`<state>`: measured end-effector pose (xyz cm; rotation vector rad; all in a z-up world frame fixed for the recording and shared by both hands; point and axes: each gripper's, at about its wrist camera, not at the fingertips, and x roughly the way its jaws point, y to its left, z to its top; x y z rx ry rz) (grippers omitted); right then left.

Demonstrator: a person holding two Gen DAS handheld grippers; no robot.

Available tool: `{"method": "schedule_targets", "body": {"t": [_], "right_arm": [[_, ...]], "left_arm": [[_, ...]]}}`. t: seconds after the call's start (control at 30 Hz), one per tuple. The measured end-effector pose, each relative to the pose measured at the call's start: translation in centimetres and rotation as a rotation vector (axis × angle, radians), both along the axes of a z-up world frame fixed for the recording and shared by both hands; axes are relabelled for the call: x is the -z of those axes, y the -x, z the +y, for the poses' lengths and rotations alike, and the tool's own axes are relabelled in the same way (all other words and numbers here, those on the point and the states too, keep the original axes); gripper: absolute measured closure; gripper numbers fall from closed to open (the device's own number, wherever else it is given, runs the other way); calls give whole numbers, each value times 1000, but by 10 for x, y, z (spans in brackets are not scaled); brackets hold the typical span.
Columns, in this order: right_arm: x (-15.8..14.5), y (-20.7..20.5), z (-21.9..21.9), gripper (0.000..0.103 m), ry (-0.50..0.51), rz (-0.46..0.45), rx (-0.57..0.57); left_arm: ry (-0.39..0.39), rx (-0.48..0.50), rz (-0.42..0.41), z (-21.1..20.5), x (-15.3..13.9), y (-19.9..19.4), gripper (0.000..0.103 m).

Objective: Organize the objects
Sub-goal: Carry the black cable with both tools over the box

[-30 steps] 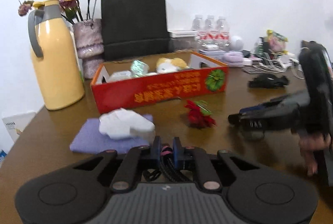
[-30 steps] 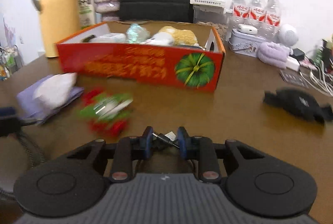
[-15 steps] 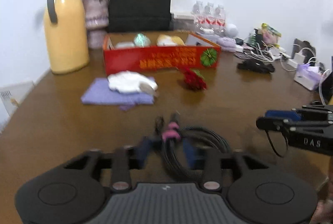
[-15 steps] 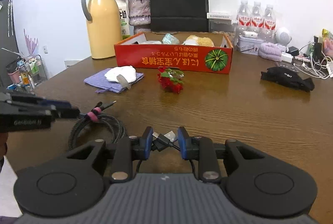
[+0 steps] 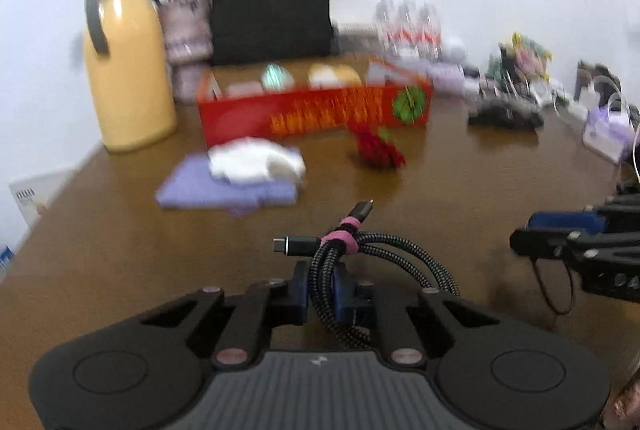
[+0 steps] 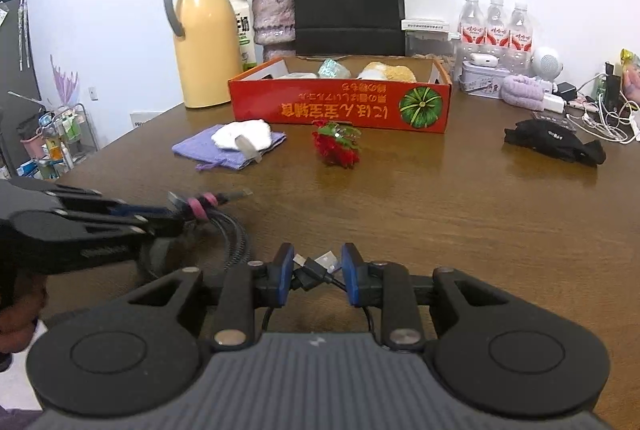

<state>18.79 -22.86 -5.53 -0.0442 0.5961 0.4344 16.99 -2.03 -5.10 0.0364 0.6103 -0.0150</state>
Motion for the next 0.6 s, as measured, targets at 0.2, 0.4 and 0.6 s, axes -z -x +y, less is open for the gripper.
{"method": "schedule_targets", "body": {"t": [0.2,0.4,0.6], "right_arm": [[-28,-43,0,77,-55,-65,-47],[-82,-144,8,77,-54,-191,-88],[-83,-277,46,77,-76,-62,-78]], "left_arm": [[64,5,-152,35,-57,-50,93],[59,28,-164,70,-102,-180,92],[86,44,97,77,-53,-315,88]]}}
